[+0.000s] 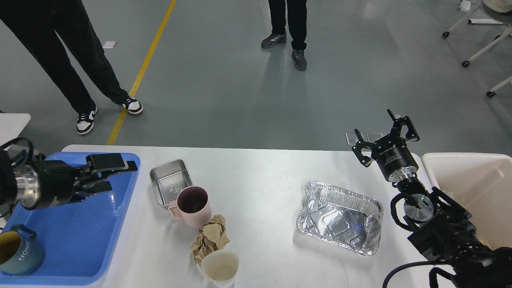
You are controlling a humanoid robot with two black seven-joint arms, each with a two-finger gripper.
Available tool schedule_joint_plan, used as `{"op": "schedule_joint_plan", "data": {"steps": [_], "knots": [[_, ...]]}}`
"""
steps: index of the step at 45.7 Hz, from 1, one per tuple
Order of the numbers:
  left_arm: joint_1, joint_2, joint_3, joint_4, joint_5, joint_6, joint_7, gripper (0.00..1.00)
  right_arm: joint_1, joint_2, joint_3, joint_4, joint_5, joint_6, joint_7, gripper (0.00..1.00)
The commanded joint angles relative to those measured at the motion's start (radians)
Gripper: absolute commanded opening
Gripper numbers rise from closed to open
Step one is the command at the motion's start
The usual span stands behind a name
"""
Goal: Tidy desktop
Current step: 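Reach the left gripper to the pink mug and grasp it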
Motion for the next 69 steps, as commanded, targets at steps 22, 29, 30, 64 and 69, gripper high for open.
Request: {"op": "schedule_joint_plan", "data": {"steps": [22,29,30,64,69], "knots": [[0.081,-0.440,0.030,0.243,0.289,0.121,0.149,0.86,-0.009,-0.009,-0.004,0.026,-0.001,0.004,0.000,1.00],[0.102,-0.481,0.030,0.272,0.323,0.123,0.156,0.83,-0.010,-0.008,-0.004,0.026,-0.001,0.004,0.000,1.00],[0.104,-0.484,0.030,0.274,0.329,0.124,0.158,0.82,-0.010,-0.008,-0.004,0.026,-0.001,0.004,0.000,1.00],[0.142,-0.582,0.030,0.326,0.446,0.133,0.175,0.62,-0.020,-0.009,-0.004,0.027,-0.001,0.004,0.001,1.00],[0.148,-0.582,0.030,0.331,0.446,0.133,0.176,0.59,-0.020,-0.009,-0.004,0.026,-0.001,0.004,0.000,1.00]]}}
